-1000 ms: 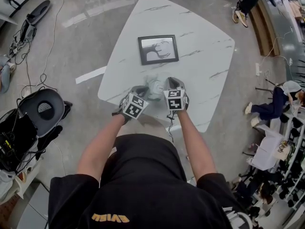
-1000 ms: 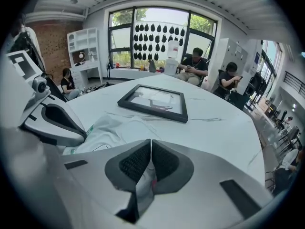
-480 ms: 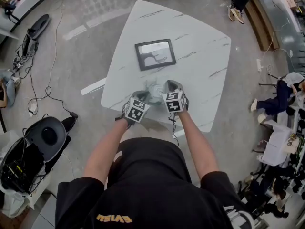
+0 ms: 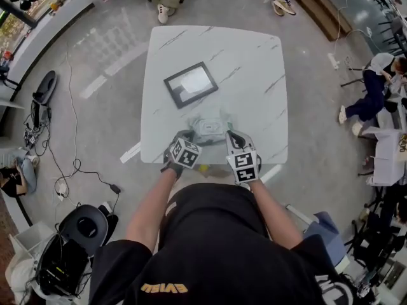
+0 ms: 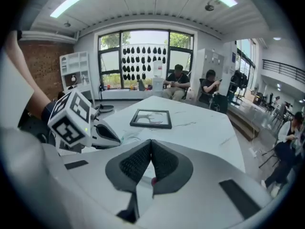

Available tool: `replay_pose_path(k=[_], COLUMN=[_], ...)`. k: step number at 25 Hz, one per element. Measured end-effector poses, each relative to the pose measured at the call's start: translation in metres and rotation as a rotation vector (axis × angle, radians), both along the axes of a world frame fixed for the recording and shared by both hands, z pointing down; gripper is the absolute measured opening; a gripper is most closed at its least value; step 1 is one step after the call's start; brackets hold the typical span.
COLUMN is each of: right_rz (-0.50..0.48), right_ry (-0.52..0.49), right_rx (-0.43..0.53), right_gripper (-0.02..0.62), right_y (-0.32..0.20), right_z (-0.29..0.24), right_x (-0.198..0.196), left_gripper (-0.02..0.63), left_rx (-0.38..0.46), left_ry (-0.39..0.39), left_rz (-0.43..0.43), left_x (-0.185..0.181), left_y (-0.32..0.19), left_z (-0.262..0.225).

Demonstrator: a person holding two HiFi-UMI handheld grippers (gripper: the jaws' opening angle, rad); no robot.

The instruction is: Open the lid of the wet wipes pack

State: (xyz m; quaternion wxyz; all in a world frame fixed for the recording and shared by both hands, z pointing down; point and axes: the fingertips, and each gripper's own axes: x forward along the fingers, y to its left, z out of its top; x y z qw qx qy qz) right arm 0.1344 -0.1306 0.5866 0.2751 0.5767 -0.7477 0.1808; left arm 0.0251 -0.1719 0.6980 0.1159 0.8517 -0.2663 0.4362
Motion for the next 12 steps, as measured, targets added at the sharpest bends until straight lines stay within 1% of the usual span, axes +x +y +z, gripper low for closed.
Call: replay_pose_path(k=[1,2,3,4,6,7,8,10,12], right_rz=[0.044,0.087,0.127,0.162,0.216,0.24,0.263,0.298,0.308], right_ry=[-0.024,-0.051,-0.076,-0.096,-0.125,-0.133,-0.139,-0.145,-0.148], right_rx=[0.019,0.035,0.048,0.062,0.095,0.112,0.128,0.158,0.194], right_gripper=[0.002,0.002,0.002,0.002,0.002,0.002,0.002,0.002,0.002], right_y=[0.004,0.007,0.011,0.014,0.02,0.022,0.025,0.031,0.035], right_z=[-0.01,-0.02,-0.03,-0.04,-0.057,-0.065,-0.072,-0.087,-0.105], right_x=[0.004,0.01,0.019,0.028,0.044,0.051,0.057,0.064,0.067], left_gripper=[0.015,0.015,0.015,0.015,0.015,0.015,0.015,0.015,0.015], left_rx=[0.111,0.218,0.293,0.332,0.349,0.35,0.353,0.376,0.414], left_ry=[-0.04,-0.039,-0.003,0.048,0.14,0.168,0.18,0.173,0.188], left_rz=[0.049,0.068,0.062,0.042,0.006,0.004,0.013,0.031,0.003], left_x=[0.001,0.004,0.008,0.011,0.011,0.008,0.004,-0.013,-0.03], left_y=[-0.005,-0.009,-0.01,-0.007,0.0,0.003,0.004,0.0,-0.011], left_z=[-0.014,-0.033,-0.055,-0.076,-0.109,-0.122,-0.133,-0.158,-0.19])
